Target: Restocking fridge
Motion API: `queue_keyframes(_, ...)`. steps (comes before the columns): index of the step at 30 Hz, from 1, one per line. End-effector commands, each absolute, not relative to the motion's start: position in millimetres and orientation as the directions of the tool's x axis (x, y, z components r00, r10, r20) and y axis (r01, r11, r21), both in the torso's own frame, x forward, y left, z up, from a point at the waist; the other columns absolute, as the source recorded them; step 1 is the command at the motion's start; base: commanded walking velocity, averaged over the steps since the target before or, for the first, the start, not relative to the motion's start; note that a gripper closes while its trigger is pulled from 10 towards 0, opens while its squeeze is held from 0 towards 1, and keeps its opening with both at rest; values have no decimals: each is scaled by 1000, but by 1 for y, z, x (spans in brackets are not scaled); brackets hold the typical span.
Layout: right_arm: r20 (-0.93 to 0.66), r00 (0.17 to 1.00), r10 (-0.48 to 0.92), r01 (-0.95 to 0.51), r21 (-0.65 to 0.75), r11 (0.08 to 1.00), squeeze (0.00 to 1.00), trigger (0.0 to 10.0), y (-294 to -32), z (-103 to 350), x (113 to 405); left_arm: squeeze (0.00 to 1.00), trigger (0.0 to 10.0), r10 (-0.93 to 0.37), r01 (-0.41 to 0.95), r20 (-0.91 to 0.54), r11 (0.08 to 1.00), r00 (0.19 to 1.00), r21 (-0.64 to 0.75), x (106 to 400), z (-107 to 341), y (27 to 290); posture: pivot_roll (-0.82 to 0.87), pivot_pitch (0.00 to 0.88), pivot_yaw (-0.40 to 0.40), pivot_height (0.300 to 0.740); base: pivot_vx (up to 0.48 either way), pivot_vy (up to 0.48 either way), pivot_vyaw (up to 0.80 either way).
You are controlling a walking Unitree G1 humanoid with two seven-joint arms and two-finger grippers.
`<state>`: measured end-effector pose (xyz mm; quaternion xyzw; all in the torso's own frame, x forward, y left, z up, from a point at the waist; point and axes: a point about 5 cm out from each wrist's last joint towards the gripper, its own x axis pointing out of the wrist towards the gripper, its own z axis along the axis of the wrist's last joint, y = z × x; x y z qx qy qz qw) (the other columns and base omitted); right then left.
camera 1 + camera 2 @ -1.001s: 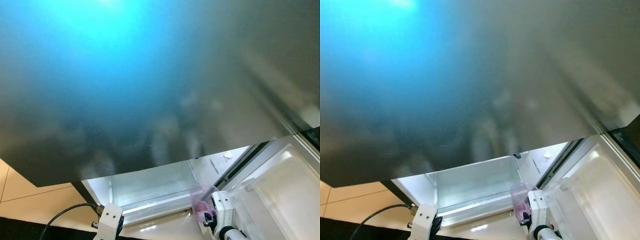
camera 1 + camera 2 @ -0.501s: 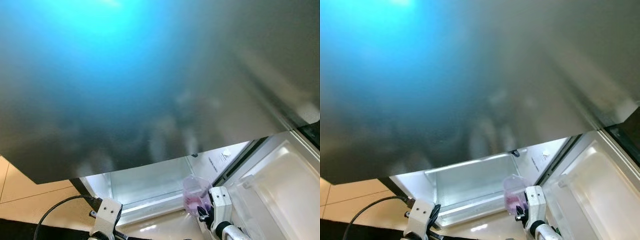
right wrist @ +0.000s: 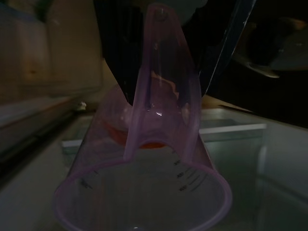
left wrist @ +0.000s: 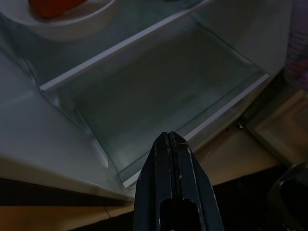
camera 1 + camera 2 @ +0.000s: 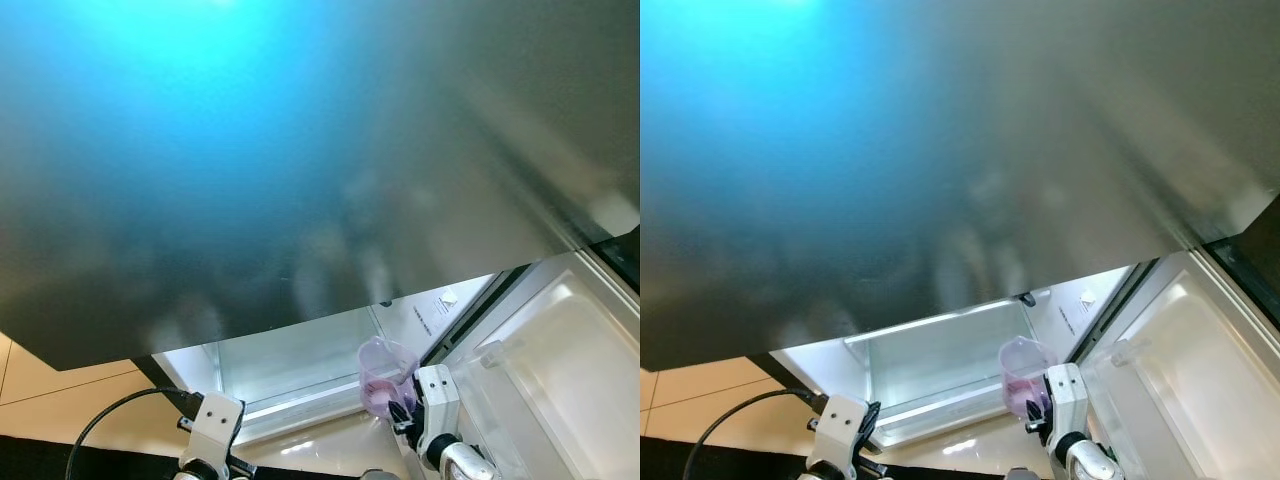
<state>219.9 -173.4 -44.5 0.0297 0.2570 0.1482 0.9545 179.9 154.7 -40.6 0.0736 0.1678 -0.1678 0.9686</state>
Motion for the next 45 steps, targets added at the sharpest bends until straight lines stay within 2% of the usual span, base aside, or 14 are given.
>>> queue_keyframes(1,-345,840,418,-390,152,908,0,10000,-161,-22,239,0,10000,-285,335,-395,940,874,63,173,-48,156,-118,132,-41,695,0,0,0)
queue_keyframes(3,-373,789,489,-440,212,873,0,10000,-155,-27,234,0,10000,-282,332,-408,941,868,56,172,-50,156,-118,132,-41,695,0,0,0)
queue_keyframes(6,-408,718,564,-526,212,823,0,10000,-148,-32,226,0,10000,-287,340,-414,939,864,58,172,-50,155,-116,132,-44,695,0,0,0)
queue_keyframes(9,-445,691,569,-546,194,815,0,10000,-147,-36,224,0,10000,-286,339,-418,939,862,57,172,-51,155,-114,132,-45,695,0,0,0)
queue_keyframes(16,-530,693,489,-524,94,846,0,10000,-158,-42,223,0,10000,-284,340,-438,939,853,53,170,-54,155,-116,133,-44,695,0,0,0)
queue_keyframes(24,-507,733,455,-545,-37,837,0,10000,-162,-36,226,0,10000,-282,340,-447,939,849,53,168,-55,155,-117,135,-46,695,0,0,0)
queue_keyframes(32,-406,783,471,-517,-4,856,0,10000,-155,-29,229,0,10000,-281,332,-439,942,853,42,168,-55,155,-117,138,-45,695,0,0,0)
queue_keyframes(33,-378,797,471,-497,31,867,0,10000,-156,-27,229,0,10000,-281,330,-430,943,858,41,169,-54,156,-117,139,-45,685,0,0,0)
queue_keyframes(39,-369,801,472,-500,22,866,0,10000,-157,-25,230,0,10000,-287,329,-409,944,866,34,173,-51,156,-116,142,-43,655,0,0,0)
queue_keyframes(45,-343,814,469,-493,19,870,0,10000,-158,-21,233,0,10000,-316,355,-386,934,867,32,178,-47,152,-120,137,-40,655,0,0,0)
